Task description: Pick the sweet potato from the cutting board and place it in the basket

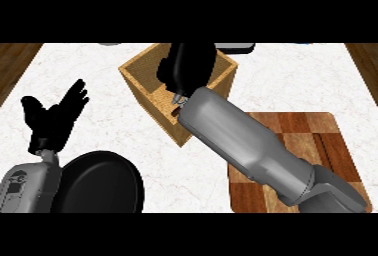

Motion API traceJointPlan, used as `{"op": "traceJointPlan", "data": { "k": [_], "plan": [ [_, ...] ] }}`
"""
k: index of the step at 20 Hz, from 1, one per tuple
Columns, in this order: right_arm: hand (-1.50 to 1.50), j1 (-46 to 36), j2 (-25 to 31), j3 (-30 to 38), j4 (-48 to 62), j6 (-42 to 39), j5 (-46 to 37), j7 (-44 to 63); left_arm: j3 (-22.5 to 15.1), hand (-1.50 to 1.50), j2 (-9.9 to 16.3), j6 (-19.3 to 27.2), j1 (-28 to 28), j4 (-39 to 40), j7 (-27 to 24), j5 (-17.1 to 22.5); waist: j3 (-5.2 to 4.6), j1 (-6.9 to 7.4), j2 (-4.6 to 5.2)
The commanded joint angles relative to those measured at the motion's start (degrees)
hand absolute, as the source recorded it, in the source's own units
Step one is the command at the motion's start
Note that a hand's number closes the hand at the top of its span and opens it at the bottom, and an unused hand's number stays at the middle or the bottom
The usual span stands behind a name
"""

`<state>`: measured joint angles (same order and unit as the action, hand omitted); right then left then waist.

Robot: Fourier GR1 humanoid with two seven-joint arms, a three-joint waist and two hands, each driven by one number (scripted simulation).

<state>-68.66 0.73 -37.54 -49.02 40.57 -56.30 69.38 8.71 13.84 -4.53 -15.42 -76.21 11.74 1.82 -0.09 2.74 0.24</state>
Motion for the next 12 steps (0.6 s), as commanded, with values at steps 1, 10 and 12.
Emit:
{"op": "traceJointPlan", "data": {
  "k": [1, 10, 12],
  "plan": [
    [-1.5, 1.4, -0.7, -3.1, -1.8, 4.9, 0.0, 13.1, 0.2, 0.0, 0.6, -0.6, 1.1, -2.5, 1.6, 0.7, 0.04, 0.41, -0.28],
    [-1.5, -0.9, -0.7, 10.0, -2.4, 17.6, -4.9, 11.3, 1.7, 0.0, 1.5, -0.6, 2.1, -1.4, 0.7, 1.0, 0.1, -1.52, -1.04],
    [-1.5, 2.9, -0.7, 13.5, -4.8, 20.0, -6.3, 9.2, 1.0, 0.0, -0.1, 0.3, 4.8, -2.4, -0.5, 0.5, 0.18, -3.35, -1.47]
  ]
}}
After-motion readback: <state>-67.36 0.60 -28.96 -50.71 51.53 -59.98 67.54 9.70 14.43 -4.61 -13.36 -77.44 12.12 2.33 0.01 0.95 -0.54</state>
